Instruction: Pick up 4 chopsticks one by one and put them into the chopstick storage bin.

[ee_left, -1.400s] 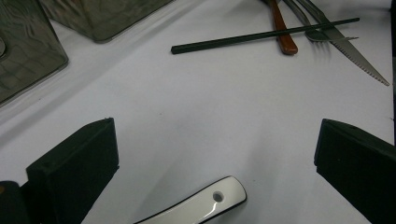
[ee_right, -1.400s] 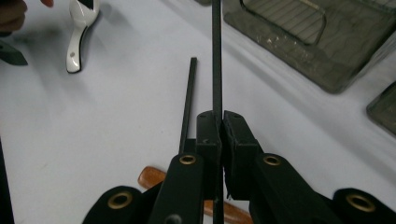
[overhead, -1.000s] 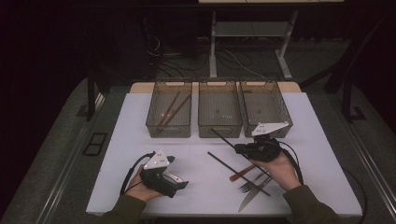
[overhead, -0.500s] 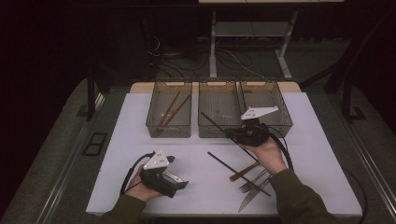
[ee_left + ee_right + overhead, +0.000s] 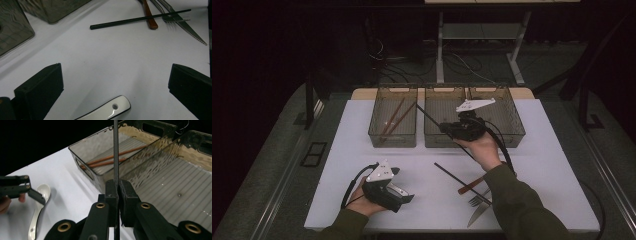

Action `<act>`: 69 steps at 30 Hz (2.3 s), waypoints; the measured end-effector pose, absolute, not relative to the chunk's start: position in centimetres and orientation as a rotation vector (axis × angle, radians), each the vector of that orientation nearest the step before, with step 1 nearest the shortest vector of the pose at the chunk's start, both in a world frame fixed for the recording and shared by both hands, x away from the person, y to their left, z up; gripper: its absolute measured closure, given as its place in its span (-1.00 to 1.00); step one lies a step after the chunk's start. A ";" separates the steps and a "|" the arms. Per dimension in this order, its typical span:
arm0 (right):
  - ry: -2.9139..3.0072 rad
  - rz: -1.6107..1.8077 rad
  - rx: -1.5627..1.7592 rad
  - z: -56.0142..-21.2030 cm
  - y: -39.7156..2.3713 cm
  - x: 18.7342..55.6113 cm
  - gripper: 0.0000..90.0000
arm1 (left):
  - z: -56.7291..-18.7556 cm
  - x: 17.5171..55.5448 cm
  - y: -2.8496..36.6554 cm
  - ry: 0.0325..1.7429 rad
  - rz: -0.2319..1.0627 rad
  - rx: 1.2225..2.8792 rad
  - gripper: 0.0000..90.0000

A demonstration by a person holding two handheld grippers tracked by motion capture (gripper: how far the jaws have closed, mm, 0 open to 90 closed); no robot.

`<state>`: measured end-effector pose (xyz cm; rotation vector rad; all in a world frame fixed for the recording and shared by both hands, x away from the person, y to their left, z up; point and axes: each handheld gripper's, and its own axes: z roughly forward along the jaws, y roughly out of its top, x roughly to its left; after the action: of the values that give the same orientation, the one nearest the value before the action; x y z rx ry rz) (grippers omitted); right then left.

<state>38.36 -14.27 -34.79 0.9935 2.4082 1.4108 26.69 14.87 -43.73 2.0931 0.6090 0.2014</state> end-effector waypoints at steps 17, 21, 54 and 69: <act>2.374 1.424 1.000 -33.6 -10.4 41.3 0.90 | -43.8 26.7 14.8 0.600 0.197 2.088 -1.00; 2.355 1.438 0.999 -33.3 -9.5 41.9 0.90 | -43.8 26.7 14.8 0.601 0.195 2.089 -1.00; 2.320 1.426 1.020 -34.3 2.2 48.4 0.90 | -44.1 26.7 14.3 0.584 0.162 2.101 -1.00; 2.360 1.327 1.089 -37.6 3.8 50.0 0.90 | -44.1 26.6 14.1 0.569 0.146 2.102 -1.00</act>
<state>50.05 3.84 -37.61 1.0889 2.3601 1.3266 26.65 14.11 -44.12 2.1020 0.5689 0.1465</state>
